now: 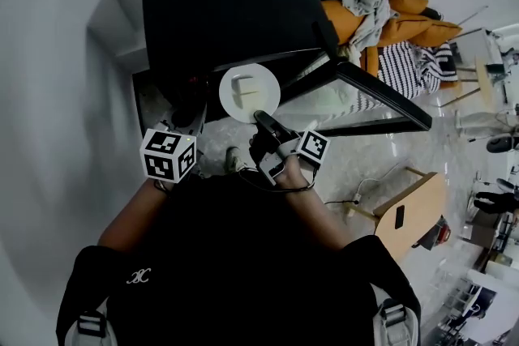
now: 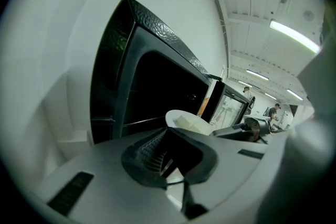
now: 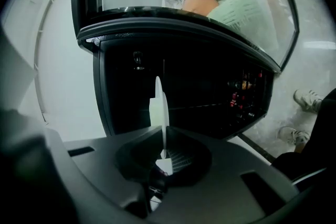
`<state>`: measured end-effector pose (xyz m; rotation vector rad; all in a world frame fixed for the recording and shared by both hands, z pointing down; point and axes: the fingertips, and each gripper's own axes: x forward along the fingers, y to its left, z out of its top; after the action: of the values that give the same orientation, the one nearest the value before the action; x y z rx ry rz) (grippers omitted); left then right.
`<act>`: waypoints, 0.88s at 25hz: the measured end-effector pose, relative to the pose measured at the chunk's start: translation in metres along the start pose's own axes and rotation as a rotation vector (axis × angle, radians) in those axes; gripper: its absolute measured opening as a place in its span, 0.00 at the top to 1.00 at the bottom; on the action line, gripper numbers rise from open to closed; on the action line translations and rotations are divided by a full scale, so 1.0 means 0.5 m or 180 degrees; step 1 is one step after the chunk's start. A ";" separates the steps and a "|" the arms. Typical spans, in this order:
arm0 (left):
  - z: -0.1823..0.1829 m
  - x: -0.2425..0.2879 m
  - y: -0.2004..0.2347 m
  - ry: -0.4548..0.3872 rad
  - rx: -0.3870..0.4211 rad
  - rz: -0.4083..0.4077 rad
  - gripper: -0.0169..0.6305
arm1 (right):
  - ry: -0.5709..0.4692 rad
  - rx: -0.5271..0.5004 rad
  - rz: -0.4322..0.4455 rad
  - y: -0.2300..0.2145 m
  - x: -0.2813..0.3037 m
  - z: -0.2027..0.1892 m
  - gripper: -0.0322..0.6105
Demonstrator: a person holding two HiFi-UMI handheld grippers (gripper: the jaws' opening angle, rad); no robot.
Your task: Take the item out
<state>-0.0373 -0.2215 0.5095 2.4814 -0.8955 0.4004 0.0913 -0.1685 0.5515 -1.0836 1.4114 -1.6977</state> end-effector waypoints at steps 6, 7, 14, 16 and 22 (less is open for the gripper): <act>-0.006 0.016 -0.010 0.0062 0.0037 -0.0130 0.96 | -0.0071 -0.0024 0.0035 0.008 -0.030 -0.011 0.91; -0.007 0.018 -0.011 0.0070 0.0039 -0.0146 0.96 | -0.0078 -0.0021 0.0041 0.008 -0.034 -0.014 0.91; -0.009 0.029 -0.012 0.0134 0.0066 -0.0247 0.96 | -0.0116 -0.0014 0.0104 0.021 -0.050 -0.018 0.91; -0.016 0.032 -0.011 0.0162 0.0059 -0.0271 0.96 | -0.0119 -0.0042 0.0109 0.019 -0.055 -0.018 0.91; -0.026 0.039 -0.021 0.0247 0.0071 -0.0357 0.96 | -0.0158 -0.0059 0.0094 0.018 -0.078 -0.025 0.91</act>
<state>-0.0171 -0.2177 0.5252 2.5042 -0.7210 0.4669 0.0966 -0.1302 0.5349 -1.1024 1.4078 -1.6289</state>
